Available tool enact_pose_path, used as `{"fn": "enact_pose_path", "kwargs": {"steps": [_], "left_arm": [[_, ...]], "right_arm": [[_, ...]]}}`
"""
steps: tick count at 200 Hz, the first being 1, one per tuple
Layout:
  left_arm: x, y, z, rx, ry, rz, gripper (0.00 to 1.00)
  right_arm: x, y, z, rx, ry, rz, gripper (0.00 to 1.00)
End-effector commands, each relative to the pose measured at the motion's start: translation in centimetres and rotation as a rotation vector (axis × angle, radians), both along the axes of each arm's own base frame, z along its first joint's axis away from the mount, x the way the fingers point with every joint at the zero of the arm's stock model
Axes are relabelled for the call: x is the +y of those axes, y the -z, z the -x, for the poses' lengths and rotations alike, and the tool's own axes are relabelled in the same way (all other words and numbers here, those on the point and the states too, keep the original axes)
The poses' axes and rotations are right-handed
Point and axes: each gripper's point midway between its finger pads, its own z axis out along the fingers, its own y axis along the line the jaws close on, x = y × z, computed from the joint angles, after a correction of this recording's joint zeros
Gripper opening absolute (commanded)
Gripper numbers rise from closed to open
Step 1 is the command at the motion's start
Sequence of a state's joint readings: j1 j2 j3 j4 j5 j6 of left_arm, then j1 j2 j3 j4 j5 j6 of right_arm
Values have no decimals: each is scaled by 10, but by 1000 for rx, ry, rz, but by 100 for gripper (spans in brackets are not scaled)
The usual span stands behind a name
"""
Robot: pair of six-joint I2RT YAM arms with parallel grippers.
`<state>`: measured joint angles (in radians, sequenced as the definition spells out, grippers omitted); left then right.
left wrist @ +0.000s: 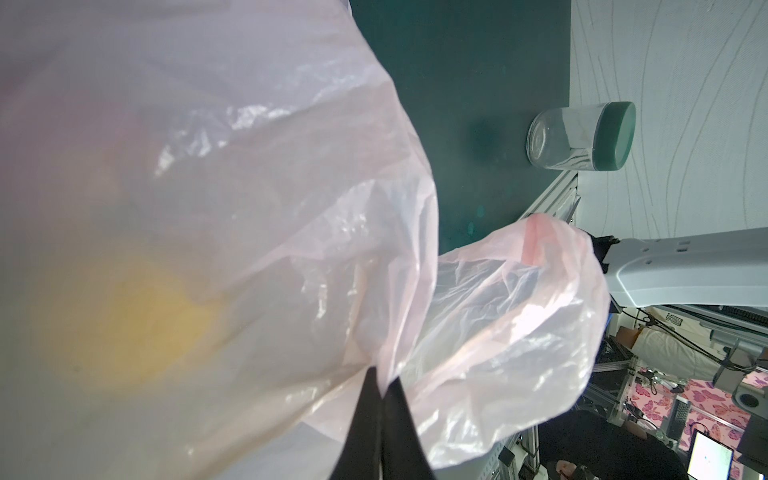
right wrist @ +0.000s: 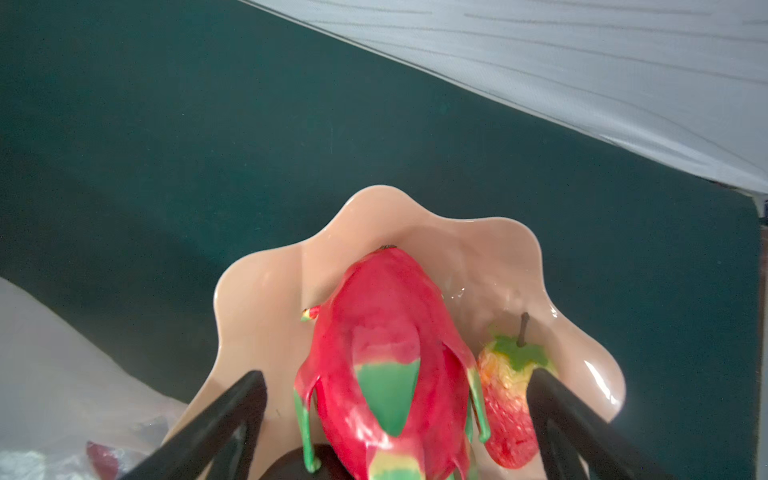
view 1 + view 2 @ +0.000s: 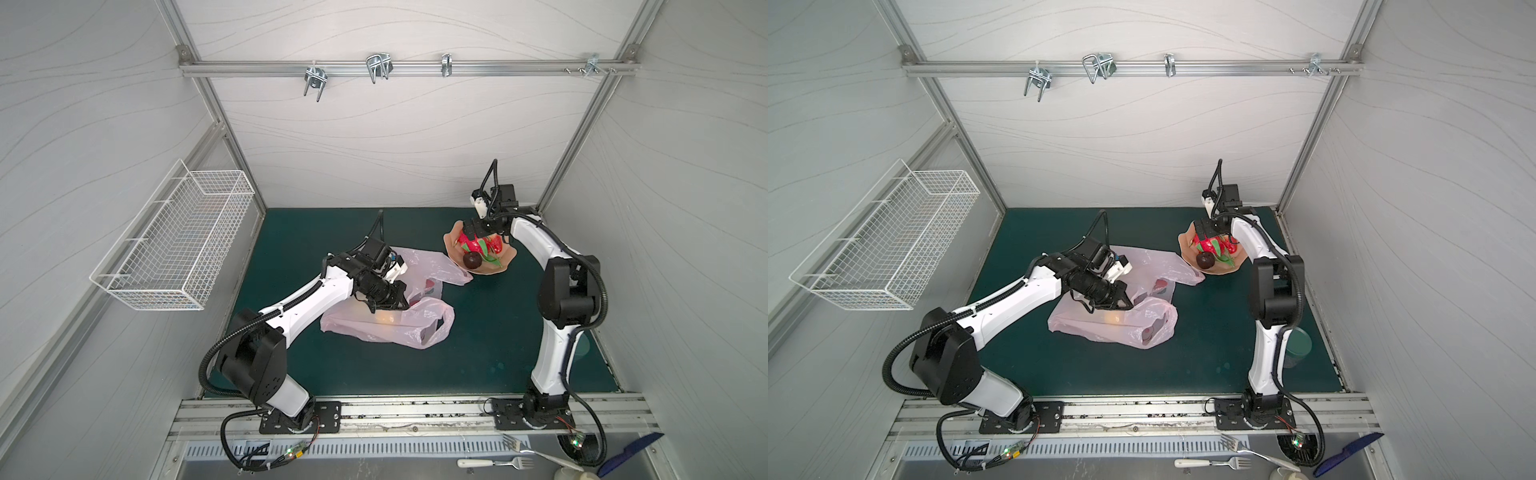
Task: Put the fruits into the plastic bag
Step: 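Close the right gripper on the red dragon fruit in the bowl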
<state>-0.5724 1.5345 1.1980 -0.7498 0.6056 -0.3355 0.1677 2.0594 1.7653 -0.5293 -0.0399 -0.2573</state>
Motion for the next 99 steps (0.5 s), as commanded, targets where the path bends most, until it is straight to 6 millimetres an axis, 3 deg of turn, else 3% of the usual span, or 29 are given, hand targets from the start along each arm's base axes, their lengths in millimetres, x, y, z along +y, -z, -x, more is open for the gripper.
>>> {"fn": "enact_pose_path", "kwargs": {"steps": [1,35,99], "left_arm": [[-6,-12,-5,-50,17,26,0],[-6,-11,-5,-49,17,24,0],[-7,-10,-6,-48,17,26,0]], "right_arm": [[-1,18,4,79,2,-4,99],[-2,34,0,105,-14,16,99],[-10,61,13,162,-54,90,99]]}}
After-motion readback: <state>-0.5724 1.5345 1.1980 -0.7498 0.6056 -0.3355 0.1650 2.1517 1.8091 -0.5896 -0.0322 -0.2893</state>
